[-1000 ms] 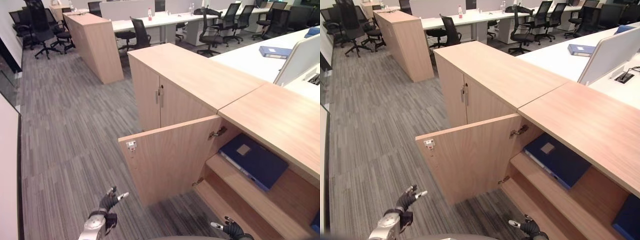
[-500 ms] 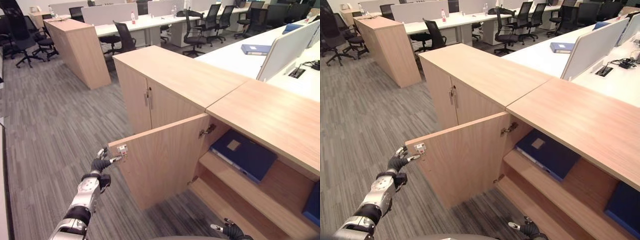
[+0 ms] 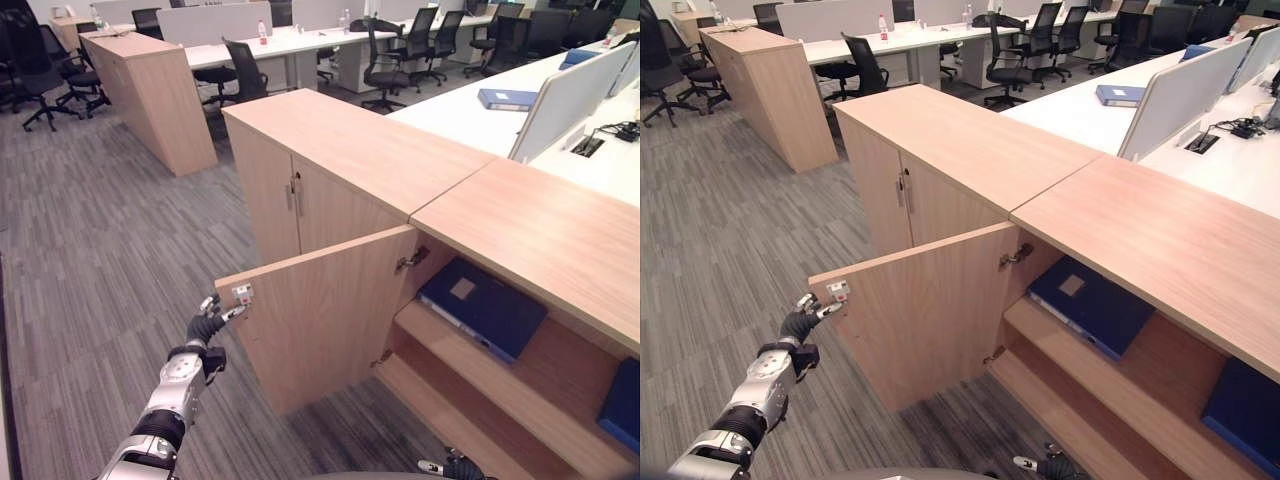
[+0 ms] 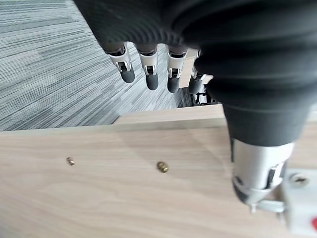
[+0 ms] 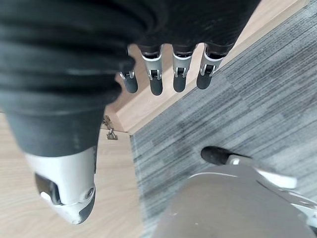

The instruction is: Put the empty folder in the office cabinet

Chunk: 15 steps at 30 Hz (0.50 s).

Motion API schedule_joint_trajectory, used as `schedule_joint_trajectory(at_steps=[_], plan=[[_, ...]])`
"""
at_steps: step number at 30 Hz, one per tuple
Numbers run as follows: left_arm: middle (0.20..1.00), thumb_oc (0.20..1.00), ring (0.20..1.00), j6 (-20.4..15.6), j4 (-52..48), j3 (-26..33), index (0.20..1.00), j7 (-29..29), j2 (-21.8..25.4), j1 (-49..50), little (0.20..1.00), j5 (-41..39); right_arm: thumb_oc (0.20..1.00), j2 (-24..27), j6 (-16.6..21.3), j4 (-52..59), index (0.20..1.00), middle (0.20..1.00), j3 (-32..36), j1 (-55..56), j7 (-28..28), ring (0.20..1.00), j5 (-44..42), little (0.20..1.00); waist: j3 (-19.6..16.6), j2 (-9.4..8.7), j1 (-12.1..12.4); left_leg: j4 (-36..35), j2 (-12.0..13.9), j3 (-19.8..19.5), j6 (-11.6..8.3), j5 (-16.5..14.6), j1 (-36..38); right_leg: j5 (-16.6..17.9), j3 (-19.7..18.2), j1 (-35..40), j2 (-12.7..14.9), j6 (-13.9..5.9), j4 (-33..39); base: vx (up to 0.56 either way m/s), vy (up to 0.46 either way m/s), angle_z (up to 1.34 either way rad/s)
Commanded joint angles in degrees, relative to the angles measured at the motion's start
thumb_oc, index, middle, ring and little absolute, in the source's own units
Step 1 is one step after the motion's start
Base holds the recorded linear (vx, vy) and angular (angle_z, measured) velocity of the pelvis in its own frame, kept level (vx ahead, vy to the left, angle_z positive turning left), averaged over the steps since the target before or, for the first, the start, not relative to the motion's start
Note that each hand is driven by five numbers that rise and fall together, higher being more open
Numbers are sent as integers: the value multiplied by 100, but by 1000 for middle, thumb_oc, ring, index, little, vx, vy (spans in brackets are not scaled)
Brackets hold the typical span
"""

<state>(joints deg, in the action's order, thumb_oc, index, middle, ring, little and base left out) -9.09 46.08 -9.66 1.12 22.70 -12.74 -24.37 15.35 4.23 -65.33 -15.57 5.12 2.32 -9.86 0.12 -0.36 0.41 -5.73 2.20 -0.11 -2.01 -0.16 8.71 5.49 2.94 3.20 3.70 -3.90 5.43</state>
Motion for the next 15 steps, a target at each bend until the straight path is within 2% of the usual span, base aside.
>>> schedule_joint_trajectory(at_steps=[1, 4, 8, 11, 14, 15], plan=[[1000, 1000, 1000, -156, -304, -552, 1000, -447, -226, -496, 1000, 197, 1000, 47, -17, -243, 1000, 1000, -68, -322, -14, 1000, 169, 1000, -13, -21, -192, 73, 56, 408, -158, -131, -211, -570, 111, 191, 484, -655, -374, 0, 0, 0], [1000, 1000, 1000, -90, -765, -831, 1000, -775, -117, -153, 1000, 397, 1000, 77, -44, -261, 1000, 1000, -19, -404, -49, 1000, 204, 1000, 52, 4, -160, 73, 34, 415, -132, -134, -241, -543, 99, 119, 513, -674, -424, -15, 18, -3], [1000, 1000, 1000, -21, -1741, -1145, 1000, -1439, 448, 571, 1000, 526, 1000, 100, -80, -261, 1000, 1000, 59, -510, -183, 1000, 226, 1000, 201, 62, -70, 73, -18, 496, -77, -147, -306, -482, 46, -53, 588, -735, -529, -39, 41, -10], [1000, 1000, 1000, 4, -1939, -1176, 1000, -1600, 608, 765, 1000, 482, 1000, 90, -94, -278, 1000, 1000, 67, -555, -231, 1000, 213, 1000, 246, 88, -47, 73, -43, 547, -54, -154, -324, -471, 40, -118, 624, -758, -580, -28, 38, -8], [1000, 1000, 1000, 45, -2461, -1265, 1000, -1852, 923, 943, 1000, 280, 1000, 87, -96, -221, 1000, 1000, 134, -666, -261, 1000, 101, 1000, 372, 176, -46, 73, -123, 649, -20, -161, -369, -415, -4, -241, 701, -813, -629, -88, 72, -22], [1000, 1000, 1000, 81, -2624, -1341, 1000, -1963, 1045, 960, 1000, 149, 1000, 125, -104, -214, 1000, 1000, 139, -833, -240, 1000, 62, 1000, 516, 269, -55, 73, -139, 750, 4, -139, -431, -357, -24, -468, 735, -856, -783, -186, 86, -52]])
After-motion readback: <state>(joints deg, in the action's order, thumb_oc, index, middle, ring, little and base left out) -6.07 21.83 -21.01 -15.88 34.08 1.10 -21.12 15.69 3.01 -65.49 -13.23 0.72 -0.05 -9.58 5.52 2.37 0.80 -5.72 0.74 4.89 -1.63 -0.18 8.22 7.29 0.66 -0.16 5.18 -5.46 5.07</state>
